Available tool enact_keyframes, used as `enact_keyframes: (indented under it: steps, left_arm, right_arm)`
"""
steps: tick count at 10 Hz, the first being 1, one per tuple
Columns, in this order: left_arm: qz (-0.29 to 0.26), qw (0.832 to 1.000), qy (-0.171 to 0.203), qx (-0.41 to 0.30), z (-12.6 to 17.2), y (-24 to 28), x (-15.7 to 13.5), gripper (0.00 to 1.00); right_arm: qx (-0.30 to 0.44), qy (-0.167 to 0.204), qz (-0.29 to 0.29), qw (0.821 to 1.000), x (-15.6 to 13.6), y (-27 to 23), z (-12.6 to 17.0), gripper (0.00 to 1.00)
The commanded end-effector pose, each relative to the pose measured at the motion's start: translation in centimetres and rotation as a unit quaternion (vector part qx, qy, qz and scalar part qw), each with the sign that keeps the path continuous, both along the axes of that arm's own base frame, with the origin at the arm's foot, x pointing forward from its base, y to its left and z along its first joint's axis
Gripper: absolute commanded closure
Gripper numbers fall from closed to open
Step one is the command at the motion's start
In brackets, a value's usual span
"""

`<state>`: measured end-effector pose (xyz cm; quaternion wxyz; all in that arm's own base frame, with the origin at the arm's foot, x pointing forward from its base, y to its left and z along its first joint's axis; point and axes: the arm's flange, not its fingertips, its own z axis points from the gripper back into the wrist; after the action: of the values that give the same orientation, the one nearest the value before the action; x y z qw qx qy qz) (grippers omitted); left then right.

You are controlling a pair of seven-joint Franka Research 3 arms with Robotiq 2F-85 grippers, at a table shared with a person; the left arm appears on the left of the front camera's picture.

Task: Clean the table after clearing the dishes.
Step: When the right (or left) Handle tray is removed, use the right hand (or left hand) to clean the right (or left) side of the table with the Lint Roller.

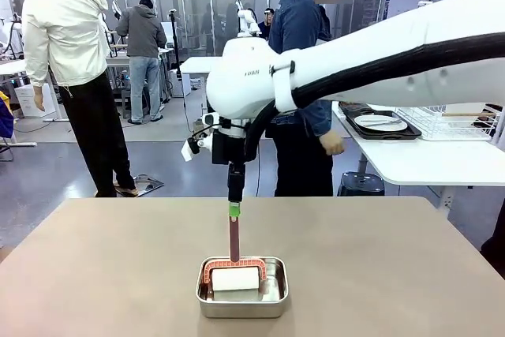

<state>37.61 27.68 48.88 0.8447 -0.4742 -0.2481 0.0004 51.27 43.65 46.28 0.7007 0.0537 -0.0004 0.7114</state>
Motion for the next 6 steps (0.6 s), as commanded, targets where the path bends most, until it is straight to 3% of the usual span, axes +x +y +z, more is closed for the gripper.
enact_keyframes:
  steps: [1, 6]
  left_arm:
    - [-0.001, 1.000, 0.008, -0.001, 0.5, -0.1, -0.5, 0.00]
    - [-0.001, 1.000, 0.008, -0.001, 0.5, -0.1, -0.5, 0.00]
  right_arm:
    - [-0.017, 0.003, -0.003, 1.000, 1.1, 2.1, -0.4, 0.00]
    - [-0.054, 0.076, -0.011, 0.996, 2.9, 1.7, -2.9, 0.00]
